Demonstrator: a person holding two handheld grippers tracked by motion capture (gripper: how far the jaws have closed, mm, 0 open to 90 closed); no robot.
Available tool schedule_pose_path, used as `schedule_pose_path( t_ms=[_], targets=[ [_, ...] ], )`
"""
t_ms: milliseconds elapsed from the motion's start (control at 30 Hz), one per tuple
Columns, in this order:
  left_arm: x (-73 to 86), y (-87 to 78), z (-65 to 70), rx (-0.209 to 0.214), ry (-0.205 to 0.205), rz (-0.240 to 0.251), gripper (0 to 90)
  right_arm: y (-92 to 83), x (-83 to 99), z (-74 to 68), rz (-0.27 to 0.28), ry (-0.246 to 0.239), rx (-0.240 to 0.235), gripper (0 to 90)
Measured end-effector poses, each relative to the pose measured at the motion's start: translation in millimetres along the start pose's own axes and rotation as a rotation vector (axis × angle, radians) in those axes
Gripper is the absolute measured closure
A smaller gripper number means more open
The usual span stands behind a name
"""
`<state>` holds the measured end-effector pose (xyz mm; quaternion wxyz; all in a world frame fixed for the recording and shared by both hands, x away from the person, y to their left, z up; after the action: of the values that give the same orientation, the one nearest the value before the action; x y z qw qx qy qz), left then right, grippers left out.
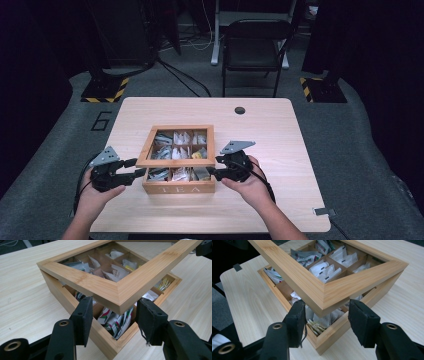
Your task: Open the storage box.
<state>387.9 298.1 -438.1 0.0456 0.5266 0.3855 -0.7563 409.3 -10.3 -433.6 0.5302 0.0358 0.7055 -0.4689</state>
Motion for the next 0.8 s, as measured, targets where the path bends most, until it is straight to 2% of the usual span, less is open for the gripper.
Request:
schedule_pose_path(
  t_ms=[400, 533, 600, 700, 733, 800],
  targets=[
    [-17.2, -5.6, -3.9, -0.019, 0.044, 0.001, 44.4, -6.3, -18.9, 4.1, 0.018, -0.056, 0.03, 42.5],
    [-24.5, -5.8, -3.9, -0.017, 0.068, 0.023, 44.4, -7.6, -25.5, 3.5, 0.031, -0.076, 0.033, 43.2],
    [-27.1, -6.3, -4.0, -0.019, 0.089, 0.008, 44.3, -8.1, -29.2, 2.6, 0.03, -0.105, 0.046, 43.3],
    [-28.3, -6.4, -4.2, -0.017, 0.094, 0.007, 44.4, -8.6, -31.5, 3.1, 0.025, -0.115, 0.046, 43.4],
    [-28.9, -6.2, -4.6, -0.014, 0.098, 0.007, 44.4, -9.4, -31.3, 2.5, 0.012, -0.104, 0.046, 43.4],
    [-29.0, -6.7, -4.8, -0.014, 0.101, 0.0, 44.5, -8.8, -32.3, 3.4, 0.014, -0.119, 0.044, 43.5]
  ],
)
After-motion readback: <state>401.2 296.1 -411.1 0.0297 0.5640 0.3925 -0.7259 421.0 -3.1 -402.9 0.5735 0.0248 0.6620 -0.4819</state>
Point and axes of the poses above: each handheld gripper's, and its own axes: y roughly forward along the jaws, x roughly out of its underside, z roughly to its right, the point moved 6 cm from there along y, roughly forward along the jaws, and after that the axes turned 8 degrees about x, right-handed, at the moved point
